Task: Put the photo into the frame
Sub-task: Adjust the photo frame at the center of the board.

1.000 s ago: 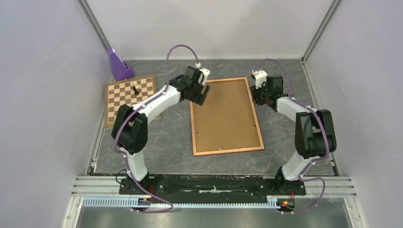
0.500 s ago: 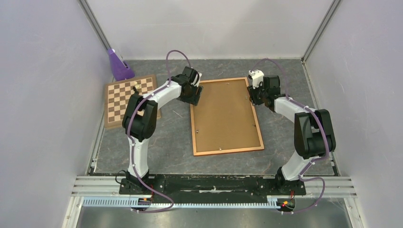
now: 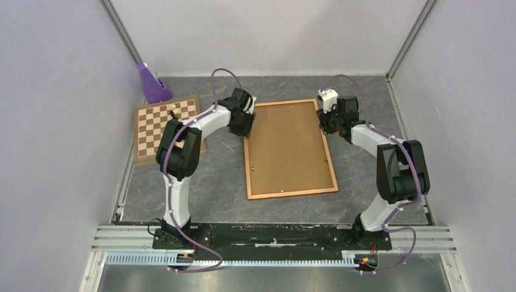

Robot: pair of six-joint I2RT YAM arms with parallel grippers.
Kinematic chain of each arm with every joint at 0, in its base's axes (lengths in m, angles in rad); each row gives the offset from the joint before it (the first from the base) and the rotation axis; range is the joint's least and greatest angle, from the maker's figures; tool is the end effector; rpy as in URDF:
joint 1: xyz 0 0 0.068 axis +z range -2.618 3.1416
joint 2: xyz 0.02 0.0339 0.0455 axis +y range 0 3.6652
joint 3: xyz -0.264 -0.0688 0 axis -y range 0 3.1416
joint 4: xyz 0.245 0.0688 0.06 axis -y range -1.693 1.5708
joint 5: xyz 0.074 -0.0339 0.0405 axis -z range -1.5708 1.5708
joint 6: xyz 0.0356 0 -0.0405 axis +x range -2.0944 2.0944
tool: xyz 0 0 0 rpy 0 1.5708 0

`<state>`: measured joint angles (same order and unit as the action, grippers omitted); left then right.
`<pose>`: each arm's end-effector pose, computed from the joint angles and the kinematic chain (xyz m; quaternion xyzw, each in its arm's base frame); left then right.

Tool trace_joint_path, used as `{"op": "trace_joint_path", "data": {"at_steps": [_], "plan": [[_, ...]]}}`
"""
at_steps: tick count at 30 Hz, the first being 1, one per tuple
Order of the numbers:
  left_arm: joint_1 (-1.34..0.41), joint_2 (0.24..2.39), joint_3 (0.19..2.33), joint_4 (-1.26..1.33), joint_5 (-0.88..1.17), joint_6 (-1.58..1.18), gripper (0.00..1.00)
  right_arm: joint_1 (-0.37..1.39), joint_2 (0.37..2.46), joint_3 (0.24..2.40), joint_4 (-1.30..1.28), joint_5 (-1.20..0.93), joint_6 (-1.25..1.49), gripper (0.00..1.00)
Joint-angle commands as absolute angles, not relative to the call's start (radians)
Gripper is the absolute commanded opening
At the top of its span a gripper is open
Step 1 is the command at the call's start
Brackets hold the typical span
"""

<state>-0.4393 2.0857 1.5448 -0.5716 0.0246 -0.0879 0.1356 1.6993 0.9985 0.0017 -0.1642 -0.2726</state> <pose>0.3973 -0.1877 0.1703 0.1730 0.9583 -0.0707 0.2162 0.3592 0.0549 0.1930 -0.2170 0.8777 0.0454 0.4249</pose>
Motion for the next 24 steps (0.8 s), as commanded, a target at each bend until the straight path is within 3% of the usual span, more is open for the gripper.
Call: {"op": "trace_joint_path", "data": {"at_steps": [1,14,18,24], "plan": [[-0.425,2.058,1.511,-0.563,0.047,-0.153,0.47,0.140,1.697,1.002,0.041,-0.178,-0.275,0.40],[-0.405,2.092,1.580,-0.583,0.064,-0.131,0.24,0.141,1.677,0.988,0.037,-0.169,-0.285,0.39],[-0.399,2.112,1.611,-0.599,0.058,-0.108,0.08,0.140,1.678,0.985,0.035,-0.165,-0.288,0.39],[-0.400,2.121,1.607,-0.598,0.088,-0.127,0.02,0.140,1.684,0.991,0.033,-0.174,-0.289,0.39]]}}
